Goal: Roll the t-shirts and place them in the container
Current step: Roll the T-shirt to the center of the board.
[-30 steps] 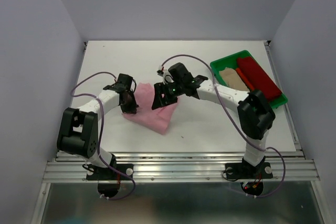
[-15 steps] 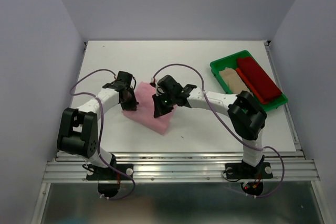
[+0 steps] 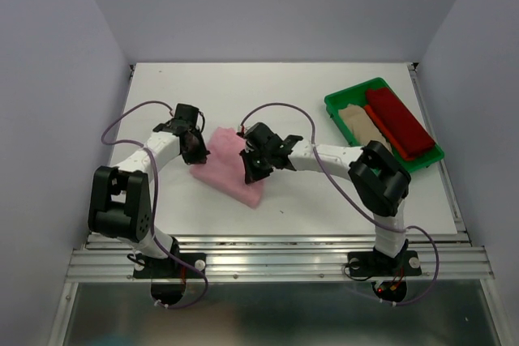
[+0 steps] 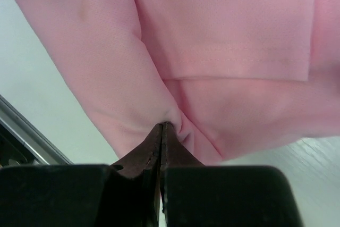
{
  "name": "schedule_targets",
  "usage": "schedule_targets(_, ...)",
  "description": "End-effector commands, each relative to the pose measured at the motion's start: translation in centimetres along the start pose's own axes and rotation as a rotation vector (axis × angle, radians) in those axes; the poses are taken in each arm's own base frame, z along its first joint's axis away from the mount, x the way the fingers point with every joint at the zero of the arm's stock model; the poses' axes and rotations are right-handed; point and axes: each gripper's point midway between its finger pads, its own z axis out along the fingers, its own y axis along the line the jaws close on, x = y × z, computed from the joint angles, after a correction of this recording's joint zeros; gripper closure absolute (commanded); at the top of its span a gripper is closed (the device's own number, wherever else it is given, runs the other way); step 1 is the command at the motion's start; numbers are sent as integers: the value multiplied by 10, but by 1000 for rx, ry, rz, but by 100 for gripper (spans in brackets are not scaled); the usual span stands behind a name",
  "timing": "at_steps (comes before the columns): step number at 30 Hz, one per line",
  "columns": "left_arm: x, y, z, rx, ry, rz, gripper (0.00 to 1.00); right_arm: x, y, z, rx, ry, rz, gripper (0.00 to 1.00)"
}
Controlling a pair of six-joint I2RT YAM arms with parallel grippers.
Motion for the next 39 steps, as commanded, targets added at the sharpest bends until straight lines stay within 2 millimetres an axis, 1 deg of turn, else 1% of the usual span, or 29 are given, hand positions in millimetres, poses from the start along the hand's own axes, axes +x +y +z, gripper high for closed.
schedule_targets(1, -11, 0, 2, -7, -15, 5, 100, -25, 23, -34, -11, -112, -53, 99)
schedule_targets(2, -9, 2, 3, -9, -9, 4, 100, -24, 27, -37, -17, -113, -55, 99)
schedule_targets(4, -9, 4, 4, -7, -6, -4, 100, -21, 27, -42, -15, -117, -45, 99)
schedule_targets(5, -7, 5, 5, -7, -3, -7, 100, -20, 27, -43, -15, -117, -36, 99)
schedule_targets(6, -7, 5, 5, -7, -1, -9, 100, -14, 29, -41, -19, -106, -37, 99)
schedule_targets(7, -6, 6, 6, -9, 0, -10, 100, -5, 25, -36, -14, -85, -27, 99)
schedule_targets(9, -4, 10, 7, -16, 7, -21, 100, 3, 26, -28, -22, -66, -23, 99)
schedule_targets(12, 0, 16, 9, -25, 16, -49, 100, 13, 16, -12, 0, -38, -14, 99)
schedule_targets(17, 7, 30, 16, -55, 34, -99, 100, 24, -1, 9, 52, -3, -29, 99)
schedule_targets(18, 8, 33, 17, -62, 38, -109, 100, 24, -4, 10, 63, -2, -32, 99)
schedule_targets(20, 8, 35, 18, -64, 44, -113, 100, 21, -4, 6, 75, -4, -38, 99)
schedule_targets(21, 7, 33, 16, -60, 43, -113, 100, 17, -4, 3, 80, -18, -47, 99)
schedule_targets(23, 1, 31, 8, -49, 24, -108, 100, 7, 1, -10, 82, -46, -59, 99)
schedule_targets(24, -9, 25, 1, -34, 0, -105, 100, -2, 6, -15, 78, -68, -69, 98)
schedule_targets(25, -16, 23, -5, -26, -20, -101, 100, -8, 14, -23, 66, -88, -83, 98)
schedule_targets(26, -23, 20, -16, -13, -43, -102, 100, -12, 17, -28, 64, -100, -94, 98)
schedule_targets(27, -36, 15, -27, 3, -79, -98, 100, -18, 19, -32, 67, -115, -98, 96)
schedule_targets(28, -44, 12, -35, 14, -100, -97, 100, -26, 28, -36, 60, -139, -115, 96)
schedule_targets(29, -48, 14, -42, 11, -108, -97, 100, -28, 34, -38, 60, -146, -133, 96)
schedule_targets(30, -62, 9, -55, 27, -151, -98, 100, -31, 38, -39, 66, -157, -156, 95)
schedule_targets(31, -68, 9, -61, 29, -168, -98, 100, -37, 35, -39, 90, -175, -162, 95)
schedule_targets(32, -76, 12, -72, 26, -194, -101, 100, -41, 42, -36, 94, -184, -184, 95)
schedule_targets(35, -85, 20, -81, 8, -219, -107, 100, -50, 44, -29, 120, -201, -196, 95)
schedule_targets(36, -88, 26, -86, -4, -230, -114, 100, -52, 52, -23, 110, -200, -208, 95)
schedule_targets(38, -90, 32, -89, -12, -239, -124, 100, -58, 55, -17, 106, -205, -210, 95)
schedule_targets(39, -91, 35, -92, -15, -248, -130, 100, -61, 62, -9, 95, -208, -216, 95)
